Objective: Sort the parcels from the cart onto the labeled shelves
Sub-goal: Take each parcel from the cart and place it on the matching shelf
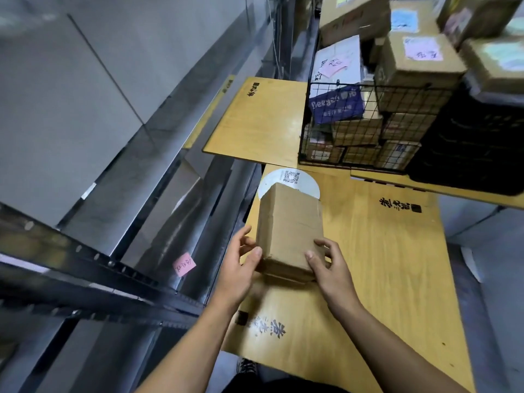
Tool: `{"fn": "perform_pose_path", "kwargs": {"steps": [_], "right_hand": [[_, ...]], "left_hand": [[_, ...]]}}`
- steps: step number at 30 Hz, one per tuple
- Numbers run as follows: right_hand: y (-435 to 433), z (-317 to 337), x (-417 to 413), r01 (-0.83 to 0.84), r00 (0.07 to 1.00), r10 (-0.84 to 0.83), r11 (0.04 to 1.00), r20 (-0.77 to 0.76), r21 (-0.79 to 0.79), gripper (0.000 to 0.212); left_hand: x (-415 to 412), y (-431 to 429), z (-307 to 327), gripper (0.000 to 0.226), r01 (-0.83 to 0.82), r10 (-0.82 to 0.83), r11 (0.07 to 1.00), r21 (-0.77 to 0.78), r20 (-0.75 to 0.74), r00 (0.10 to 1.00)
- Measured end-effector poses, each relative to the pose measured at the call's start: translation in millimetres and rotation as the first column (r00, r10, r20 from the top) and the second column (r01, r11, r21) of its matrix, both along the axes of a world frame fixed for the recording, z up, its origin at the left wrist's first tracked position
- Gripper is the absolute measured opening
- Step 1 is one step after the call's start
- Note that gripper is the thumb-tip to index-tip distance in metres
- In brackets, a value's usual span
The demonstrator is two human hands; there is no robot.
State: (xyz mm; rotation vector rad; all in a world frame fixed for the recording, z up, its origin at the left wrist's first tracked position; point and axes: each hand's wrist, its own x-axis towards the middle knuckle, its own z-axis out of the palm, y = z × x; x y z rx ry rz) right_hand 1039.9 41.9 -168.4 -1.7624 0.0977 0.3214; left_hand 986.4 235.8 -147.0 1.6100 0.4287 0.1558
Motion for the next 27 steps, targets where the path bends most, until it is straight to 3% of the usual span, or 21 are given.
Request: {"fn": "perform_pose_path", "kwargs": {"steps": [3,5,8,10,13,18,23,27], "right_hand": [[-18,9,-5,-0.021,1.0,0.021,0.988,0.003,0.155,0.032],[-26,12,-7,-0.047,0.999,0.045,0.979,0.014,0.196,0.034],[-34,19,-9,-0.112,0.993,0.104,0.98,0.053,0.166,0.034],[-40,24,-9,-0.174,0.982,0.169,0.983,0.087,0.058,0.034],[-43,42,-9,-0.22,0.968,0.223,0.975,0.117,-0.035,0.028],[-38,55,-9,-0.206,0.979,0.198,0.951,0.055,0.233,0.045],[-49,47,-6,-0.104,0.992,0.125,0.906,-0.026,0.411,0.044],[-54,50,-6,-0.065,0.982,0.155,0.816,-0.11,0.575,0.047]], "left_hand": [[-2,-14,5,0.042,-0.04,0.04,0.999,0.009,-0.007,0.999],[-2,-25,6,0.043,-0.011,0.009,0.998,-0.067,-0.034,0.999],[-4,-39,13,0.034,0.019,-0.032,0.967,-0.252,-0.046,0.998],[-5,-46,16,0.031,0.064,-0.072,0.957,-0.284,-0.018,0.997],[-8,-55,19,0.037,0.055,-0.053,0.976,-0.212,0.017,0.998],[-11,-72,25,0.056,0.08,-0.082,0.996,0.031,0.042,0.996],[-13,-69,29,0.03,0.037,-0.042,0.998,0.058,0.095,0.995],[-14,-63,27,0.035,-0.074,0.068,0.962,0.263,0.034,0.997]]}}
